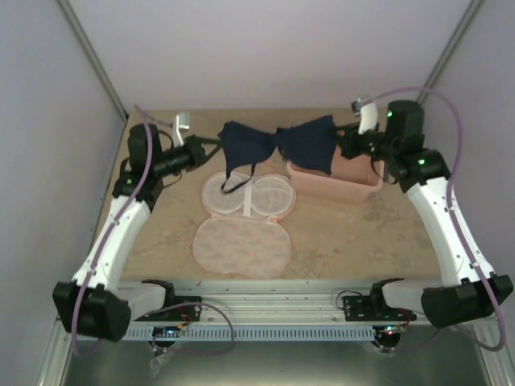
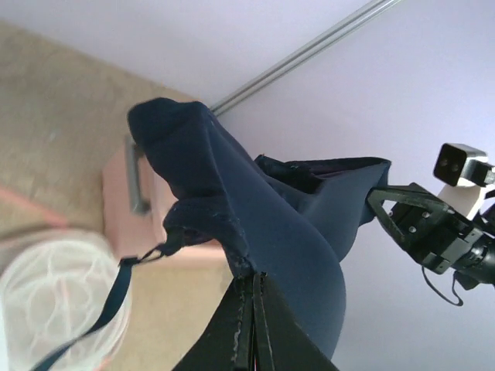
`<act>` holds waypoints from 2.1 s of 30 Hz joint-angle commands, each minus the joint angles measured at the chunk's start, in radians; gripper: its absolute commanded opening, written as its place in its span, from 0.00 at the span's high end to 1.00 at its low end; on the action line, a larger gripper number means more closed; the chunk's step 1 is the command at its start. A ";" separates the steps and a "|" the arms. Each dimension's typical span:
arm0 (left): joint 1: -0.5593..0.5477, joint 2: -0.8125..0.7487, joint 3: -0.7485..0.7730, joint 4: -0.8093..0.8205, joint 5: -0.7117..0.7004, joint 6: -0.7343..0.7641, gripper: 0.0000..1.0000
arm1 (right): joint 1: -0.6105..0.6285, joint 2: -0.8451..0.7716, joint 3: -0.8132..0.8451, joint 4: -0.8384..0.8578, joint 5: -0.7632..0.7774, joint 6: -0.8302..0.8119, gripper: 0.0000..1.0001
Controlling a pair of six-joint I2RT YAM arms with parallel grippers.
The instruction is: Unzip the laundry bag and remove the bra
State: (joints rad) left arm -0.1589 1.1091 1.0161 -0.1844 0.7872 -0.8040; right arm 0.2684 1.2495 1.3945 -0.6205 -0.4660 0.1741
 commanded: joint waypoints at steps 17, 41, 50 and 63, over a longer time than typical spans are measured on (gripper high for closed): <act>-0.412 0.729 0.880 0.014 -0.146 0.185 1.00 | -0.556 0.061 0.031 0.172 -0.120 0.002 1.00; -0.437 0.969 0.835 -0.084 -0.399 0.412 1.00 | -0.501 0.225 -0.177 0.167 -0.243 -0.028 1.00; -0.450 0.953 0.759 -0.120 -0.485 0.564 1.00 | -0.451 0.283 -0.137 0.061 -0.012 -0.094 1.00; -0.459 0.966 0.811 -0.168 -0.518 0.677 1.00 | -0.352 0.406 0.022 -0.057 0.244 -0.149 0.93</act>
State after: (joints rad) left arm -0.6132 2.1006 1.8091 -0.3275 0.2665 -0.1635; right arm -0.0864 1.6463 1.3766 -0.6250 -0.3519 0.0479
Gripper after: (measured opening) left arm 0.005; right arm 0.066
